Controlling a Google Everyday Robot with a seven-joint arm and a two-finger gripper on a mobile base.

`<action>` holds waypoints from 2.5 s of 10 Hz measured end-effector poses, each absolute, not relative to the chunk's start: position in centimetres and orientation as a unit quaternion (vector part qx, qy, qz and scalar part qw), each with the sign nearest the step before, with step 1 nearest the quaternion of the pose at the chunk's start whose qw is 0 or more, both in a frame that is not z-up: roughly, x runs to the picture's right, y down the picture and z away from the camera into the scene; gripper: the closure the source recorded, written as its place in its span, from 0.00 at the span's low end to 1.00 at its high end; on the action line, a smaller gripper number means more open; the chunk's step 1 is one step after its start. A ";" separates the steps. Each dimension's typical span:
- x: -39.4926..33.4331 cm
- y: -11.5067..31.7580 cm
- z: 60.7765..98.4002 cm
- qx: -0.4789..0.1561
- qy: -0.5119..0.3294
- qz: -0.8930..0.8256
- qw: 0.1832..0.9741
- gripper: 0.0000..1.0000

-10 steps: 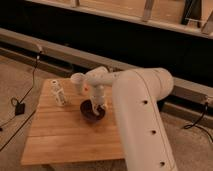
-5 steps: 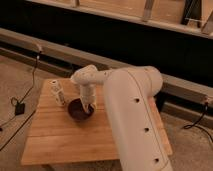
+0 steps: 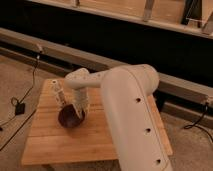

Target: Drag the ceramic bowl in a circle

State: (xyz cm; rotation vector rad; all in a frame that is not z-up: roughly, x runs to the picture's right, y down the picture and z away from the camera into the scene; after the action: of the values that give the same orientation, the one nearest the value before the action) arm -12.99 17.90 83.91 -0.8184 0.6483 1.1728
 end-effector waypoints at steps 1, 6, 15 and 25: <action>-12.7 18.4 82.8 -0.369 0.295 0.515 0.715 1.00; -8.8 19.9 78.8 -0.366 0.320 0.479 0.731 1.00; 2.2 17.2 82.2 -0.301 0.385 0.549 0.678 1.00; -11.5 12.8 86.6 -0.324 0.323 0.529 0.715 1.00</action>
State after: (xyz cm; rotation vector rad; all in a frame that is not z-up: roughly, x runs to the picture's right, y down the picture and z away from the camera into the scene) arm -11.50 12.82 86.61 -0.7167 0.7149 1.1706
